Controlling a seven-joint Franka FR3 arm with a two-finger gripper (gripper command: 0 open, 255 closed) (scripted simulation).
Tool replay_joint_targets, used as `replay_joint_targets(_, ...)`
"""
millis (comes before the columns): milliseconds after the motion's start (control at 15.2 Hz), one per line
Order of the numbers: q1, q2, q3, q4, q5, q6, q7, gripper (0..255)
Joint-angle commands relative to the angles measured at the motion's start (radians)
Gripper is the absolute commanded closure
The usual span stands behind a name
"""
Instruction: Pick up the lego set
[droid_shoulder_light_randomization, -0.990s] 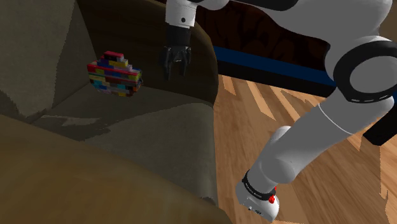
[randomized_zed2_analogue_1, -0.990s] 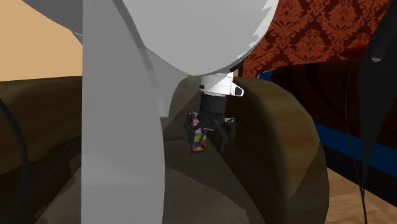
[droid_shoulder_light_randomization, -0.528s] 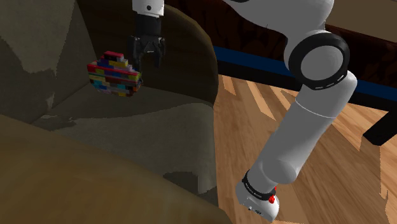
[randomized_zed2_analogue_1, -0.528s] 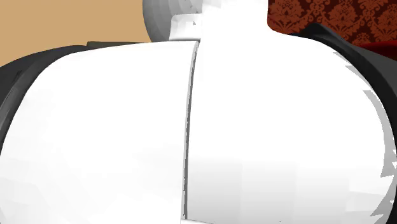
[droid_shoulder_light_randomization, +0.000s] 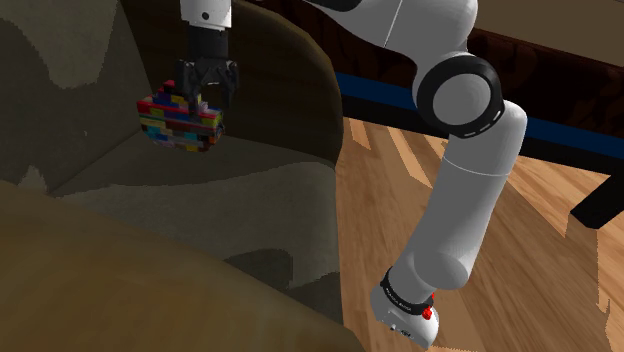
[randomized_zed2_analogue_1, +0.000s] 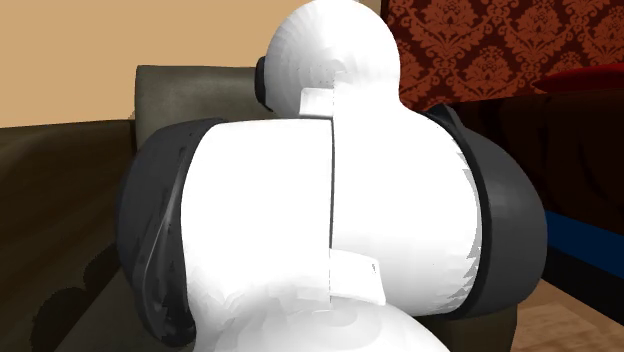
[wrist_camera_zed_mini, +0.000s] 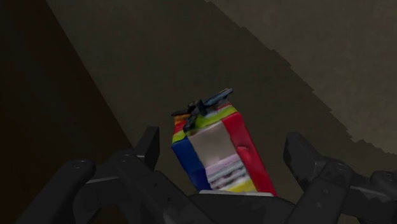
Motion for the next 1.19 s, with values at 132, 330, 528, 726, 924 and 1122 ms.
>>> replay_joint_targets(132, -0.005, -0.017, -0.002, -0.075, 0.003, 0.058, -0.009, 0)
replay_joint_targets(330, -0.006, -0.018, -0.002, -0.076, 0.004, 0.058, -0.010, 255)
replay_joint_targets(528, -0.005, -0.017, -0.002, -0.077, 0.003, 0.060, -0.009, 255)
replay_joint_targets(726, -0.005, -0.017, -0.002, -0.073, 0.003, 0.056, -0.009, 255)
replay_joint_targets(924, -0.004, -0.013, -0.001, -0.056, 0.003, 0.043, -0.007, 255)
replay_joint_targets(1122, -0.001, 0.001, 0.000, 0.005, 0.000, -0.003, -0.001, 255)
